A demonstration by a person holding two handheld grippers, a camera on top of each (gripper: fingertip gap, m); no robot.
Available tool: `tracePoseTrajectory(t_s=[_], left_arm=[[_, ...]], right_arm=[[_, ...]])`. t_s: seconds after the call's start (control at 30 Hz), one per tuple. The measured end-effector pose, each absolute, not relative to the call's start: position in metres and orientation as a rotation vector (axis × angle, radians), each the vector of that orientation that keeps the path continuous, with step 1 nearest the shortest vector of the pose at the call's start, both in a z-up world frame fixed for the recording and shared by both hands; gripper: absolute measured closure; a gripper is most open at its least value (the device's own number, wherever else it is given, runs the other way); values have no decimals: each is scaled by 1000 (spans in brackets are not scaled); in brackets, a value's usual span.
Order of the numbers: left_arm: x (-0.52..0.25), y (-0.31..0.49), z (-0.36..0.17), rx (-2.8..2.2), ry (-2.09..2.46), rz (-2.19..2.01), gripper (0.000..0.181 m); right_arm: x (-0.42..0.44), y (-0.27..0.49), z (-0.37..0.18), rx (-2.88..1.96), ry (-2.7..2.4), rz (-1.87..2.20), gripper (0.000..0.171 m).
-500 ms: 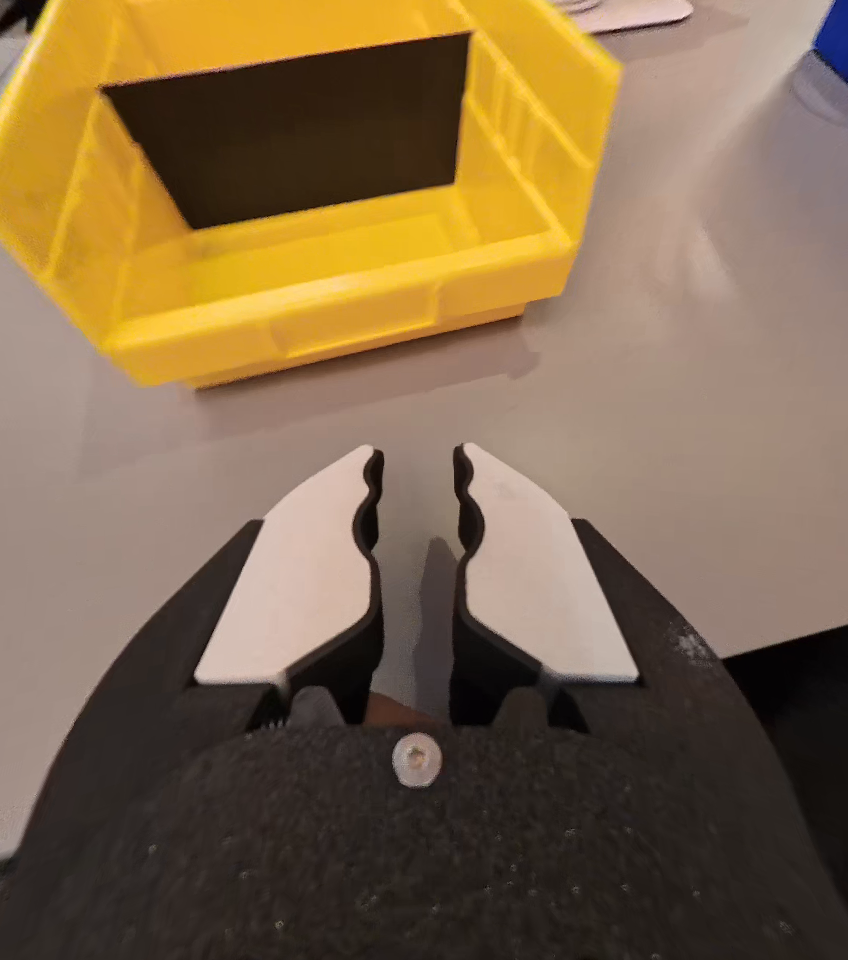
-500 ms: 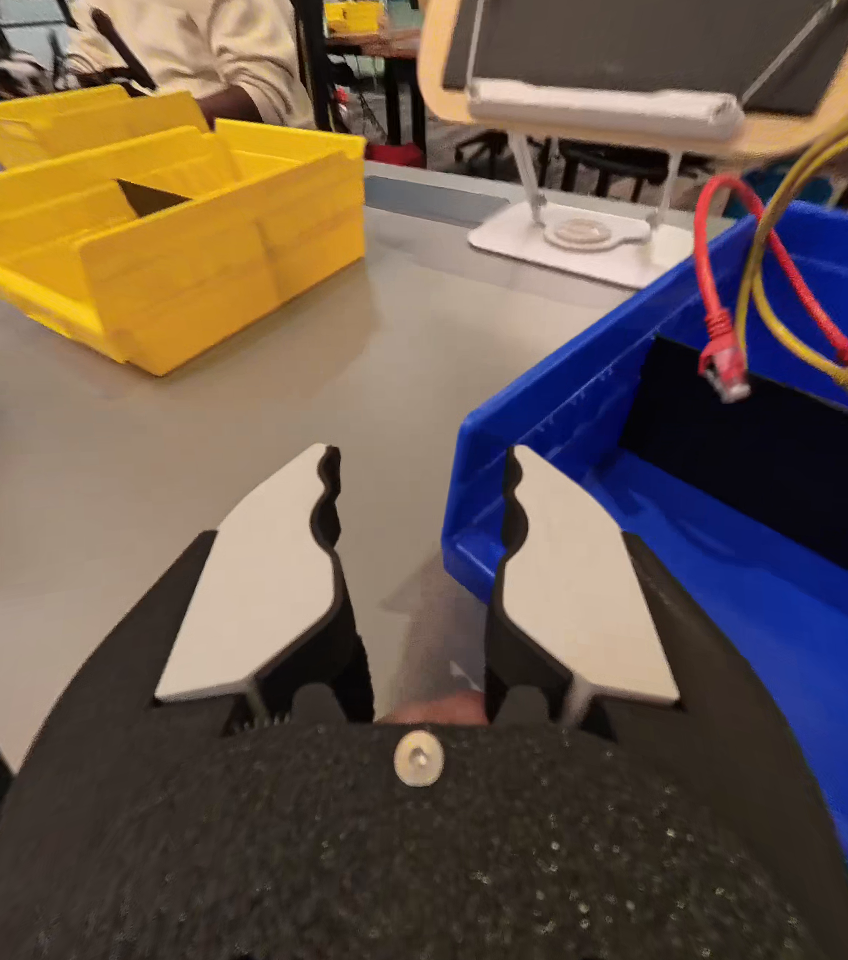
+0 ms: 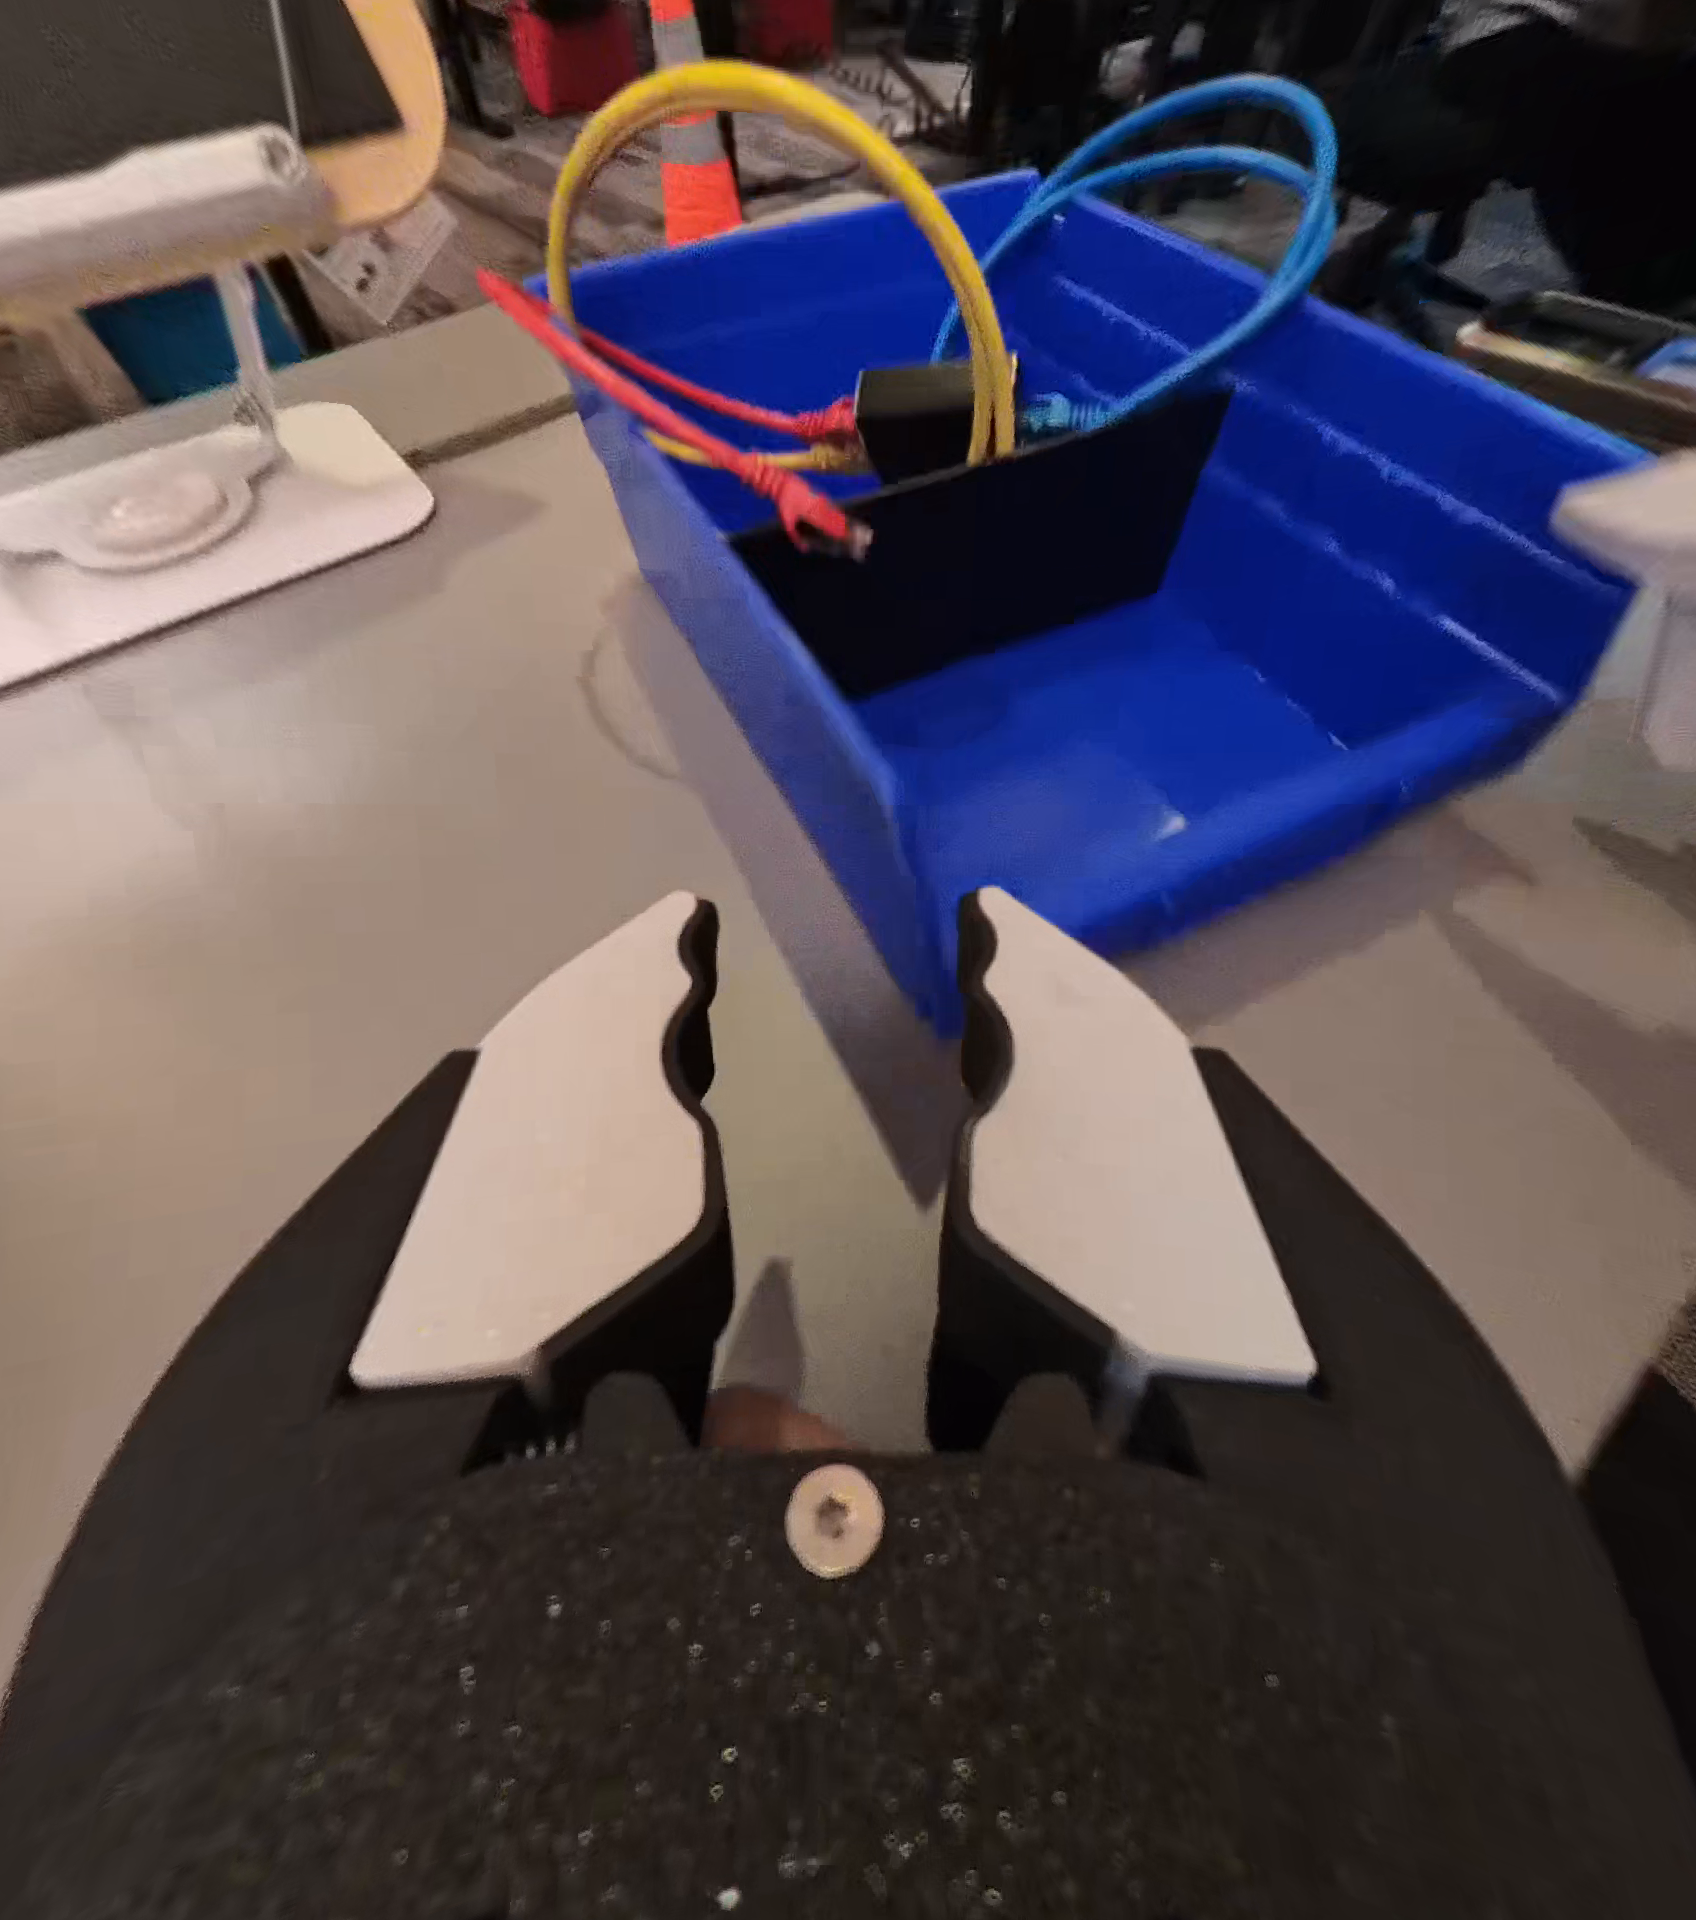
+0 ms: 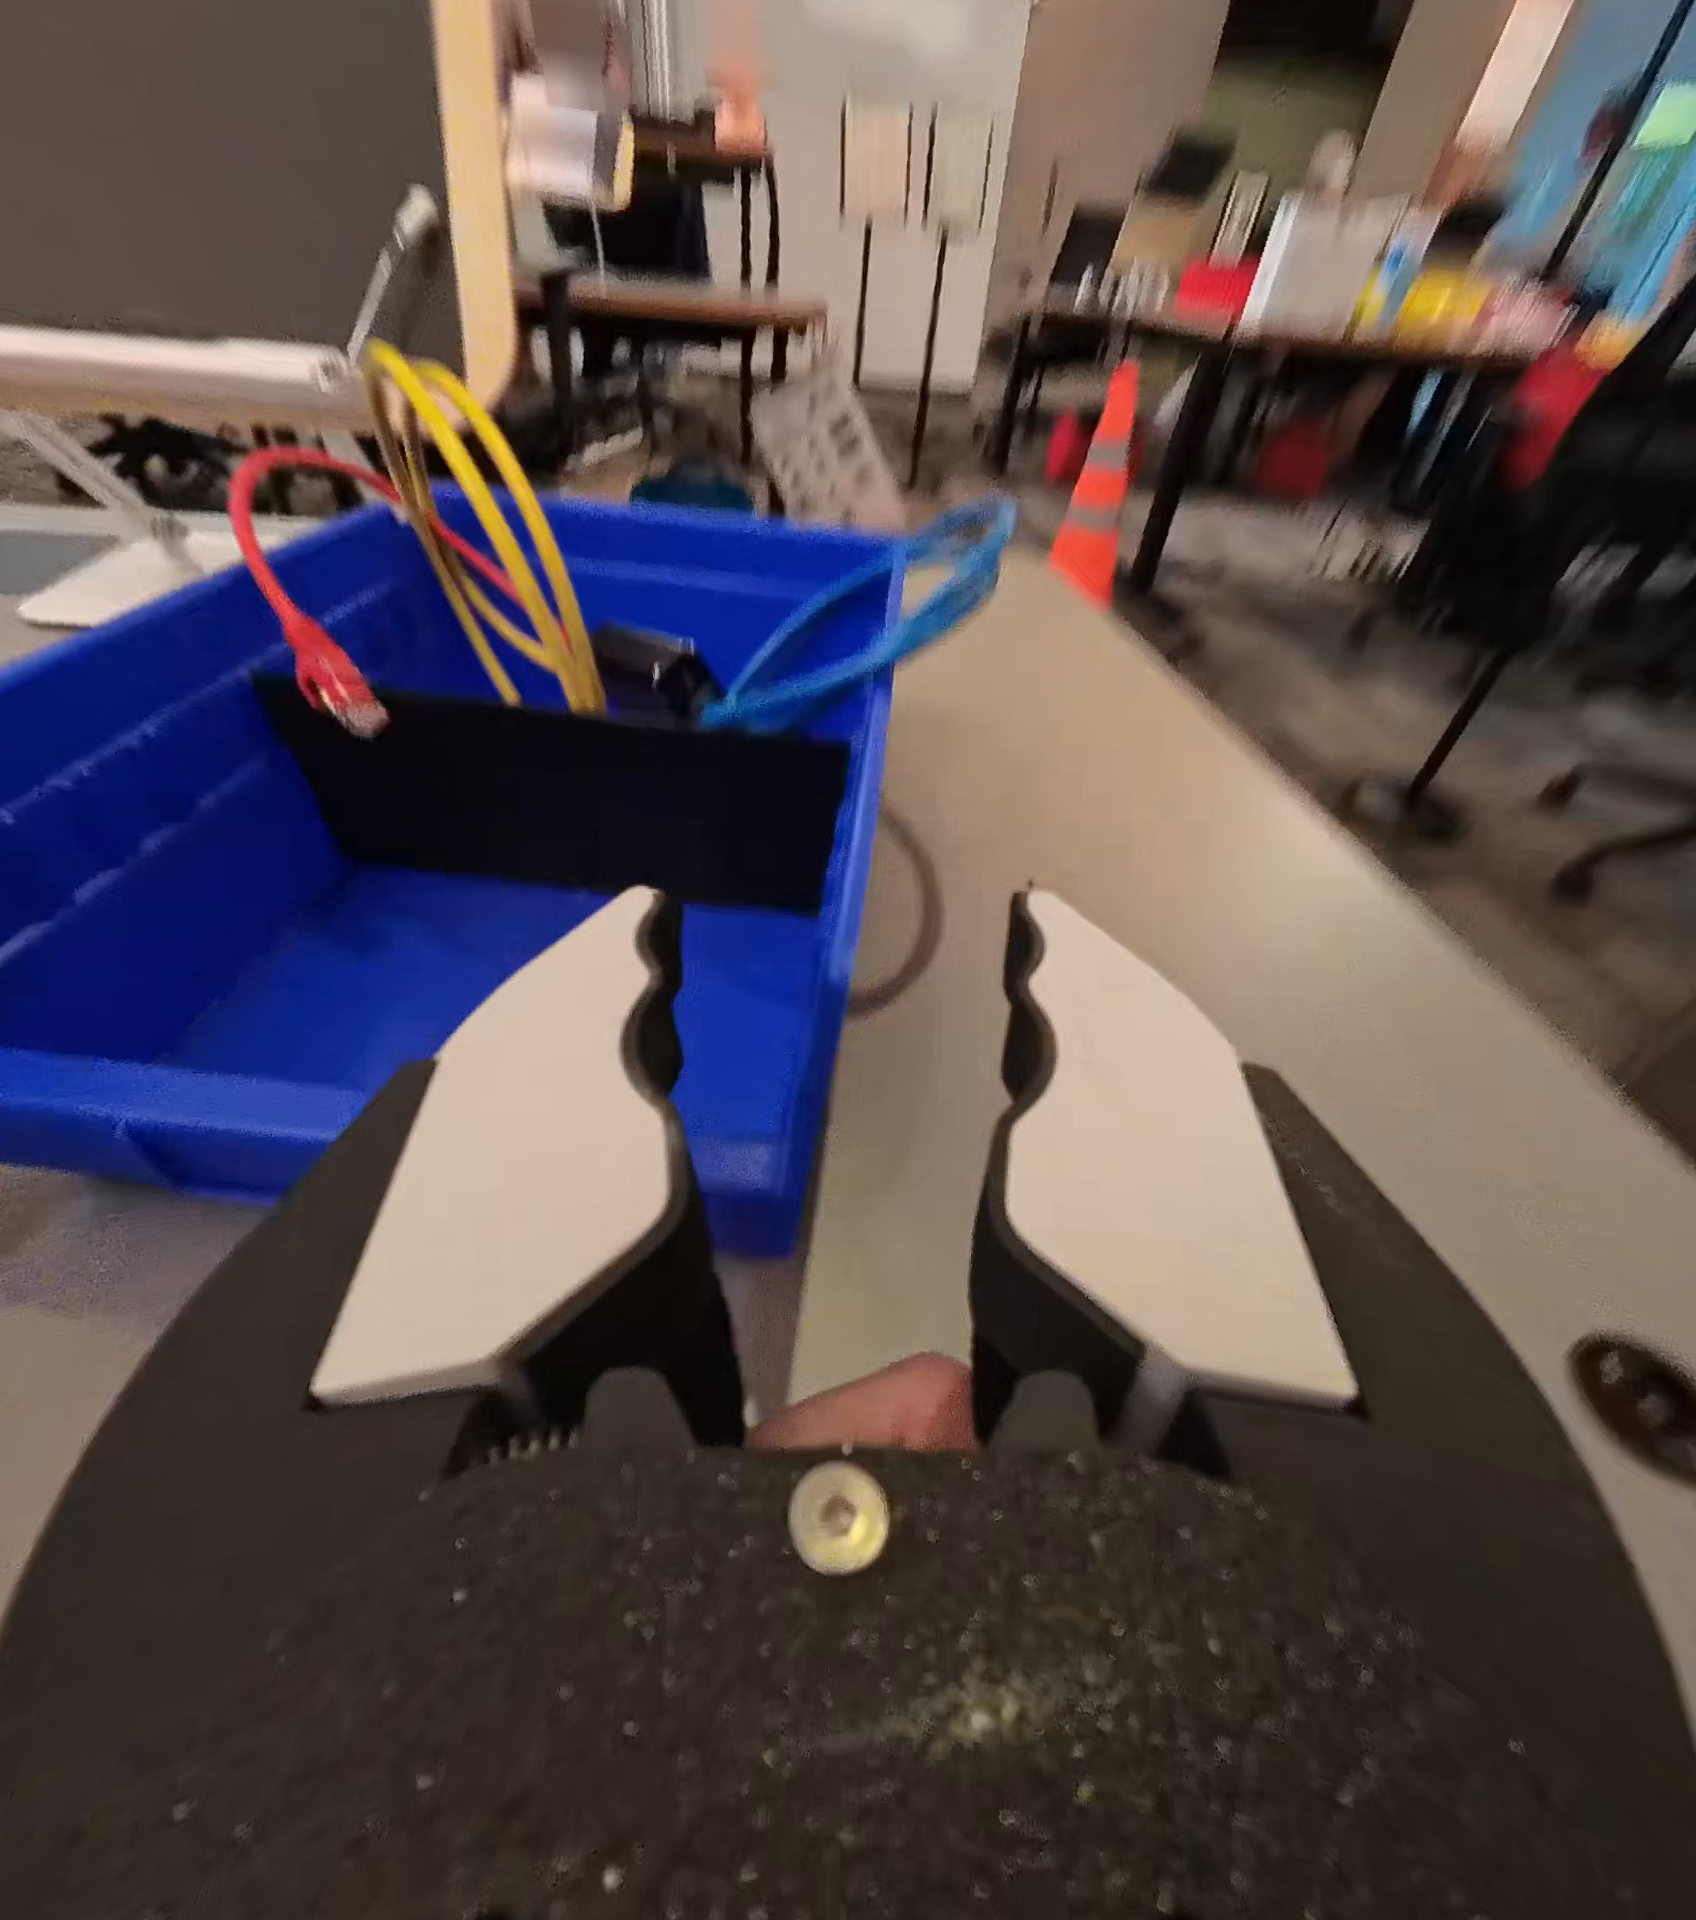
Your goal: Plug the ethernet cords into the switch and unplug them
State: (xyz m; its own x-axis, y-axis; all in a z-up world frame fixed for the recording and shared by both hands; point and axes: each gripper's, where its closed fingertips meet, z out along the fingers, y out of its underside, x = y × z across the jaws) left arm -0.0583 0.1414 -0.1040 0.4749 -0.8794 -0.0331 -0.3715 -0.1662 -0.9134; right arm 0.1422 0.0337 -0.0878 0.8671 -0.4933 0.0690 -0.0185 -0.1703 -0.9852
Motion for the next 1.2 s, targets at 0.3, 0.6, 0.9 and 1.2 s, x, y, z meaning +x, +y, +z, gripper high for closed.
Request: tracePoseTrajectory(t_s=[0.3, 0.6, 0.9, 1.2], left_arm=[[6, 159, -135, -1865, 1056, -683, 159], [-53, 168, -121, -1861, 1027, -565, 172], [-175, 222, -112, -1893, 778, -428, 173], [-220, 256, -130, -1944, 764, -360, 166]], right_arm=[[152, 44, -135, -1876, 666, -388, 161], [101, 50, -119, -1870, 577, -368, 168], [0, 138, -104, -1843, 337, -299, 168], [-42, 185, -134, -1954, 266, -205, 167]])
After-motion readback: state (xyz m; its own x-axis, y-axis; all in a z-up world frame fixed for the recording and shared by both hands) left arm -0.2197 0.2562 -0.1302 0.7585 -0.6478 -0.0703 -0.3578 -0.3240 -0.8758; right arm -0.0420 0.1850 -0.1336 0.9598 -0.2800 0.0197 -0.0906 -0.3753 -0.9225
